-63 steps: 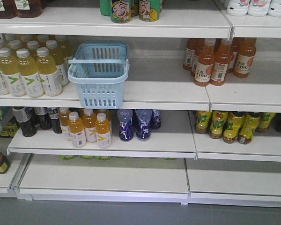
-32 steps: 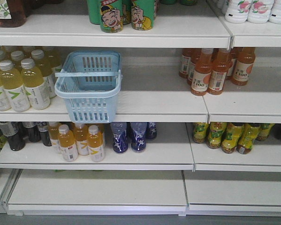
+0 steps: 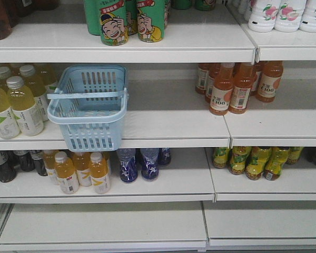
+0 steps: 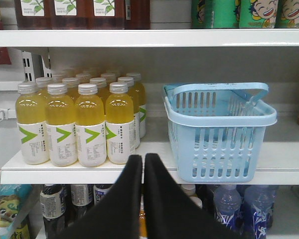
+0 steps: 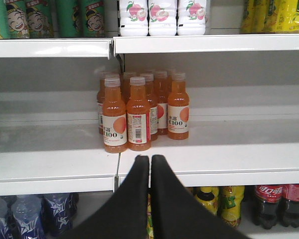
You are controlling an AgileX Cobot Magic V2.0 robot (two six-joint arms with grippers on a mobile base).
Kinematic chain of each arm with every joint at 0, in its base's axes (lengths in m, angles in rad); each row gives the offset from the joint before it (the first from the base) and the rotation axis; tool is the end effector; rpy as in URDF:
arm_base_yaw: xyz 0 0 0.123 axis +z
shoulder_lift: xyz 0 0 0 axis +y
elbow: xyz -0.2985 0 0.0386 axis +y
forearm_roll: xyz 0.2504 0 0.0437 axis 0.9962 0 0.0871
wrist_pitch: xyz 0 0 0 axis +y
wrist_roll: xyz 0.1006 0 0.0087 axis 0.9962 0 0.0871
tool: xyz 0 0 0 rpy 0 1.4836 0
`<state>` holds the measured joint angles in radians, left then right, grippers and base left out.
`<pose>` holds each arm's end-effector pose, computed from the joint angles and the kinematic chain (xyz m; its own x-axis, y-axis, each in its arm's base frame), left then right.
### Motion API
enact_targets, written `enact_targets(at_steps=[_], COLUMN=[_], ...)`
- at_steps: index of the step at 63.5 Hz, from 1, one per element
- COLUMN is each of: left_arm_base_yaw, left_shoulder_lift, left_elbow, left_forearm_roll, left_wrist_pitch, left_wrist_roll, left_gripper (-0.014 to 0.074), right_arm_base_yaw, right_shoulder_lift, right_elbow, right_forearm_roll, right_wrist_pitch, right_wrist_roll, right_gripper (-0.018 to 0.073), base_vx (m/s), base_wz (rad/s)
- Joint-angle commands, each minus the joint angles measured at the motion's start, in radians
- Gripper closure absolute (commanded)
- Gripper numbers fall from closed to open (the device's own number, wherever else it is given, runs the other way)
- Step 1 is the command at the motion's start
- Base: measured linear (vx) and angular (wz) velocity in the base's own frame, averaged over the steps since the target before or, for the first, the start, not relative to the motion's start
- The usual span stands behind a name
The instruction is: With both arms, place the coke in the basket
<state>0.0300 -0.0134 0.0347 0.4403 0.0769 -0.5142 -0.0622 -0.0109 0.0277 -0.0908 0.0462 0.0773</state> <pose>0.0531 0.0049 0.1955 0.0010 -0.0749 -0.9972 -0.0628 0.9952 -0.0748 0.0530 -0.0037 0.2002 0.0234 -0.0149 -0.9996 0.0667 0.9977 -0.0133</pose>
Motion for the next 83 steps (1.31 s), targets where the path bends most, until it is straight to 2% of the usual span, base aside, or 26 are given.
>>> enact_targets(at_steps=[1,64,71,73,77,80,81,83], left_arm_base_yaw=[0.001,0.001,0.001,0.001,0.001,0.001,0.001,0.001], left_shoulder_lift=[-0.012,-0.012,-0.012,-0.012,-0.012,-0.012,-0.012,-0.012], left_elbow=[-0.032,-0.032,-0.032,-0.032,-0.032,-0.032,-0.032,-0.032], left_forearm_roll=[-0.001,-0.001,-0.001,-0.009,-0.086,-0.169,-0.231,-0.289], left_wrist_pitch=[-0.061,-0.061,-0.087,-0.103,-0.172,-0.226,-0.262,-0.295], left_wrist_roll=[-0.002,-0.002,-0.004,-0.019,-0.099,-0.206,-0.261,-0.346], left_gripper=[0.0603,0.0603,0.0603,0.0603,0.0603,0.0603,0.0603,0.0603], right_arm_base_yaw=[-0.005,-0.005,-0.005,-0.005,-0.005,-0.005,-0.005,-0.005], right_shoulder_lift=[-0.013,-0.013,-0.013,-0.013,-0.013,-0.013,-0.013,-0.013], right_elbow=[0.006,0.006,0.006,0.006,0.006,0.006,0.006,0.006], right_forearm_roll=[-0.007,-0.007,-0.007,-0.007,-0.007,-0.007,-0.007,-0.007], right_wrist_pitch=[-0.073,-0.073,-0.073,-0.073,-0.073,-0.073,-0.073,-0.073], right_wrist_roll=[-0.009,-0.009,-0.009,-0.009,-0.009,-0.009,-0.009,-0.009], right_gripper=[0.0564,0.0564,0.0564,0.0564,0.0564,0.0564,0.0564,0.0564], base_vx=[0.05,0.01,0.00,0.00,0.00,0.00,0.00,0.00], base_wz=[-0.03,0.00,0.00,0.00,0.00,0.00,0.00,0.00])
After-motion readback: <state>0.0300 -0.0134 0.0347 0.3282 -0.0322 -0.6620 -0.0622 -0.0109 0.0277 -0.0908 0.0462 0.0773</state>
